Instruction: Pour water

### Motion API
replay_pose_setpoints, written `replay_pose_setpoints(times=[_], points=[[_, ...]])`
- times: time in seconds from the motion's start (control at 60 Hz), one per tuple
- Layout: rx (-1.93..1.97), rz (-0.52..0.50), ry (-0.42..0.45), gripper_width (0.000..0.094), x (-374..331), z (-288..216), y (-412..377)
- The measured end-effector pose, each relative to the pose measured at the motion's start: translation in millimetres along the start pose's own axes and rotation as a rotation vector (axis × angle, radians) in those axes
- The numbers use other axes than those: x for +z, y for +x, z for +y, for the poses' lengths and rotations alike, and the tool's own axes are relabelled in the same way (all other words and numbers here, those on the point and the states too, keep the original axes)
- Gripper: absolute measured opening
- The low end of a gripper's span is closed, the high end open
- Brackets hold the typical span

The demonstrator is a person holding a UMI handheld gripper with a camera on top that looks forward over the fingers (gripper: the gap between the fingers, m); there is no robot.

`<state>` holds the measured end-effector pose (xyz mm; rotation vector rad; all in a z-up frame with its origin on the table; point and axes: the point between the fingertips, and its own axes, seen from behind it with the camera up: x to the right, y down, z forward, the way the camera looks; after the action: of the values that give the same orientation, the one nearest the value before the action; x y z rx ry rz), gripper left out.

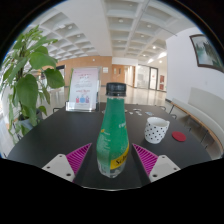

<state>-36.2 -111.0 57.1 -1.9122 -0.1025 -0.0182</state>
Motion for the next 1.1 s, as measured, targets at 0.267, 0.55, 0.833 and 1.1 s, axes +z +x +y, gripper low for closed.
replay_pose_setpoints(times=[0.267,0.55,0.833,1.1], points=[[0.034,0.020,0.069,0.0499,20.1,-6.4,-3.0],[0.120,-0.045,0.142,0.0395,11.9,-41.7,-11.9],[0.736,-0.453,0.353,0.0395,-14.7,-211.1,-21.5],[1.634,-0.880,0.374,0.0394,23.0,-259.7,47.3]])
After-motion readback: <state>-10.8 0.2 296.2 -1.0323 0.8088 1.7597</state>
